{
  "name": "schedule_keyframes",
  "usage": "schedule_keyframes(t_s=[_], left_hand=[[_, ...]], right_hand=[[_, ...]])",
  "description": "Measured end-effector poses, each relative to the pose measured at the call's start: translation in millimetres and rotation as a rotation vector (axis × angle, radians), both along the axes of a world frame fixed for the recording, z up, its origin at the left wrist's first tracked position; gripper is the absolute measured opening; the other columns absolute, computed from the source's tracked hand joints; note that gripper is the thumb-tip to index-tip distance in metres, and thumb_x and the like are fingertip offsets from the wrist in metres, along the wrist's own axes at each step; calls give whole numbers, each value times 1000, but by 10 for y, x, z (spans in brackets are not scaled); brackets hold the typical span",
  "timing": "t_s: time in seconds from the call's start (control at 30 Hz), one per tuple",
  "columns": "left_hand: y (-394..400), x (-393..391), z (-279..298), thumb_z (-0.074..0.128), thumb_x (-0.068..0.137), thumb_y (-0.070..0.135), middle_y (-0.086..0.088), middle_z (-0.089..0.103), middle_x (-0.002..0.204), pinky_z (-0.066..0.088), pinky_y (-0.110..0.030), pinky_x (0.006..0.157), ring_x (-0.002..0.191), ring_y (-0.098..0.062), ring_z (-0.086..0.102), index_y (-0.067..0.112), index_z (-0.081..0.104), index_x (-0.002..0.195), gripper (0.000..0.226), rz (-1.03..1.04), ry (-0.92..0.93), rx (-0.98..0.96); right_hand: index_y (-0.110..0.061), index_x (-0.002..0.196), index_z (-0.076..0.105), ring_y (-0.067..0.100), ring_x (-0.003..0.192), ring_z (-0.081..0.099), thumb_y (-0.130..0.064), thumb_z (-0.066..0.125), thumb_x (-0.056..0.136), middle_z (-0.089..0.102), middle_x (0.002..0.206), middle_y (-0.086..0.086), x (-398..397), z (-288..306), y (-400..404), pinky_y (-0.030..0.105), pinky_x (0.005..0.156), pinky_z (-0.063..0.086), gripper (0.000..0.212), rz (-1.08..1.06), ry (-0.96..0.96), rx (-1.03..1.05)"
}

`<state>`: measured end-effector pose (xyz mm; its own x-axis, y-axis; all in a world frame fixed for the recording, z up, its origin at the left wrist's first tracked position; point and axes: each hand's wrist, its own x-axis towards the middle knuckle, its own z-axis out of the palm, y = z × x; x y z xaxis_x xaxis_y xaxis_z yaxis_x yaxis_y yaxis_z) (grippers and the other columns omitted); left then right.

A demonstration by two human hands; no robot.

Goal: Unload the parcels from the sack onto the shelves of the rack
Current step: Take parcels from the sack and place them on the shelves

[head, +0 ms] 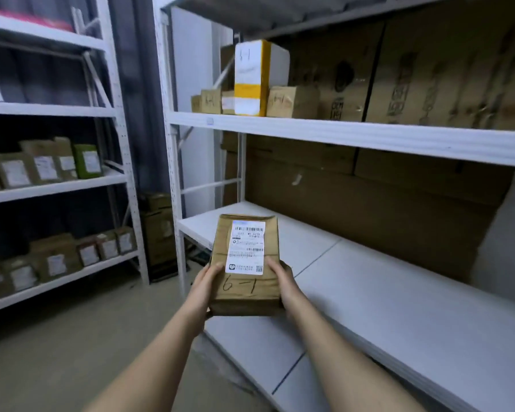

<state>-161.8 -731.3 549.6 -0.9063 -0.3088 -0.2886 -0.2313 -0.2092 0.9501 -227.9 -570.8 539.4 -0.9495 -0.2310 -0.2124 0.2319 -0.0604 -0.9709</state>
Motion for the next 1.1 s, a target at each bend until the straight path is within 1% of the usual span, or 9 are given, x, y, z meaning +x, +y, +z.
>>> schedule_keyframes(t_s=[0.13, 0.2, 0.3, 0.4, 0.5, 0.6, 0.67, 0.97, 1.1], left_hand=[[-96, -283, 637, 59, 77, 60, -1, 66, 113, 50, -25, 51, 84, -17, 66, 27, 53, 127, 60, 6, 165, 17], [-164, -443, 918, 61, 69, 66, -2, 66, 115, 47, -25, 54, 86, -17, 65, 22, 52, 128, 74, -1, 224, -35], [-250, -690, 1352, 56, 81, 60, -3, 66, 116, 47, -28, 63, 96, -17, 64, 20, 51, 129, 63, -25, 326, -88], [-322, -961, 1735, 53, 86, 57, -4, 65, 117, 50, -29, 67, 99, -18, 64, 20, 51, 128, 56, -60, 418, -127], [-391, -1219, 2058, 48, 91, 54, -1, 66, 115, 48, -27, 65, 96, -15, 64, 19, 55, 125, 50, -132, 518, -177], [-512, -1515, 2363, 47, 90, 59, -1, 63, 116, 47, -34, 87, 102, -18, 60, 23, 54, 125, 51, -193, 561, -248], [-593, -1742, 2542, 47, 86, 65, -1, 62, 121, 44, -40, 97, 109, -21, 57, 26, 54, 125, 56, -271, 568, -296], [-378, -2446, 3088, 62, 88, 42, -2, 52, 114, 48, -24, 72, 93, -13, 56, 14, 28, 139, 68, -449, 712, -279], [-231, -2802, 3150, 68, 80, 42, -4, 52, 117, 45, -36, 98, 112, -23, 54, 14, 29, 138, 75, -497, 756, -261]], right_hand=[[-25, 132, 38, 17, 94, 62, -49, 56, 90, 63, 111, 2, -301, 735, -67, 29, 71, 50, 51, -19, 154, -36], [-26, 136, 35, 16, 95, 62, -49, 56, 91, 62, 116, 3, -412, 1066, -99, 29, 71, 49, 55, -37, 249, -39], [-25, 145, 31, 20, 104, 60, -51, 59, 89, 59, 124, 5, -571, 1527, -154, 31, 77, 49, 68, -80, 362, -44], [-30, 144, 32, 26, 126, 48, -74, 65, 67, 52, 137, 8, -721, 1927, -198, 40, 98, 45, 94, -157, 472, -33], [-24, 146, 29, 26, 121, 52, -60, 62, 81, 52, 138, 9, -849, 2294, -251, 39, 96, 44, 82, -191, 589, -17], [-28, 150, 19, 29, 130, 44, -66, 63, 74, 42, 147, 6, -972, 2595, -318, 50, 106, 39, 96, -253, 661, 79], [-23, 152, 15, 27, 135, 39, -53, 62, 86, 38, 149, 5, -1038, 2764, -364, 40, 108, 34, 86, -337, 732, 126], [-25, 153, 9, 24, 133, 42, -56, 64, 82, 38, 150, 4, -1360, 3227, -250, 43, 113, 33, 95, -546, 829, 296], [-23, 153, 6, 21, 128, 46, -46, 69, 84, 43, 145, 3, -1601, 3315, -111, 37, 109, 38, 96, -573, 826, 373]])
